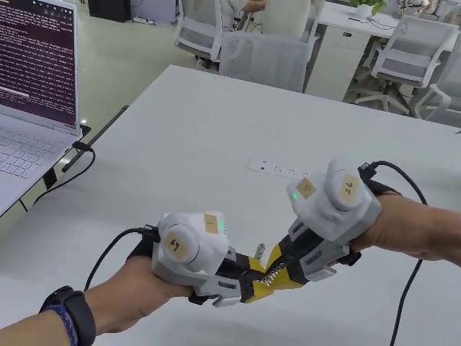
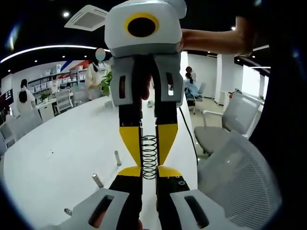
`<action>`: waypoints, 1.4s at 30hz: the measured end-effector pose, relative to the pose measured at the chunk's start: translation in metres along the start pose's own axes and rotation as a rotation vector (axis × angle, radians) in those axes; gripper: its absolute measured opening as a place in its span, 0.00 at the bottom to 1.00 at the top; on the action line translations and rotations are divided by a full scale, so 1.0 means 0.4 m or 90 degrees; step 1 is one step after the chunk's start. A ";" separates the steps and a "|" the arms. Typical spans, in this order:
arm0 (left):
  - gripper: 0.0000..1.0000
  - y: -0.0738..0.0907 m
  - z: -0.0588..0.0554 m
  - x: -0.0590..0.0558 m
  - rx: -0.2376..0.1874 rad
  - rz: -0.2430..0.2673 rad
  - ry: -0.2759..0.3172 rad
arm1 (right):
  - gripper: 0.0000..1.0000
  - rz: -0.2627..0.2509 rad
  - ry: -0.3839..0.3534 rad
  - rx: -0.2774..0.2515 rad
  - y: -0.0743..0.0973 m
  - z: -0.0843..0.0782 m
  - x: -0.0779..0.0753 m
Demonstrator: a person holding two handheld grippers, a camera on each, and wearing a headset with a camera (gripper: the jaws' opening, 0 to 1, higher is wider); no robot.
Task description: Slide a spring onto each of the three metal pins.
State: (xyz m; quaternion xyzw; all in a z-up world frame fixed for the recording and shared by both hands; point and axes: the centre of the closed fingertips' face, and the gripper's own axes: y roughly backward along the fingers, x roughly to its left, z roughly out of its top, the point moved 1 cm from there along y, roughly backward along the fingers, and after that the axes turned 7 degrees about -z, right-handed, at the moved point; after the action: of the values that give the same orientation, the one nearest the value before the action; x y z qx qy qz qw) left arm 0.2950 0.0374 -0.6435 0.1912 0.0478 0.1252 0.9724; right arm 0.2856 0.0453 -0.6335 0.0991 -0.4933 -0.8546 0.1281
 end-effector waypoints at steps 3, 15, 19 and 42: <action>0.02 -0.004 -0.005 0.001 0.000 0.001 0.000 | 0.08 0.000 0.004 0.004 -0.004 -0.003 0.001; 0.03 -0.011 -0.018 0.001 -0.001 0.005 0.019 | 0.08 -0.005 0.000 0.008 -0.014 -0.017 -0.001; 0.05 -0.003 -0.022 0.006 0.001 0.005 0.025 | 0.08 -0.011 -0.008 0.012 -0.013 -0.030 -0.009; 0.15 0.090 -0.109 0.029 0.026 0.057 0.078 | 0.08 -0.037 -0.071 0.035 0.011 -0.134 0.000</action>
State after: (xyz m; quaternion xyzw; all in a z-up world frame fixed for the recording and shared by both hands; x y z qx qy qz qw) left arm 0.2920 0.0881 -0.6704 0.2047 0.1012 0.1790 0.9570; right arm 0.3018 -0.0007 -0.6560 0.0688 -0.5196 -0.8485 0.0726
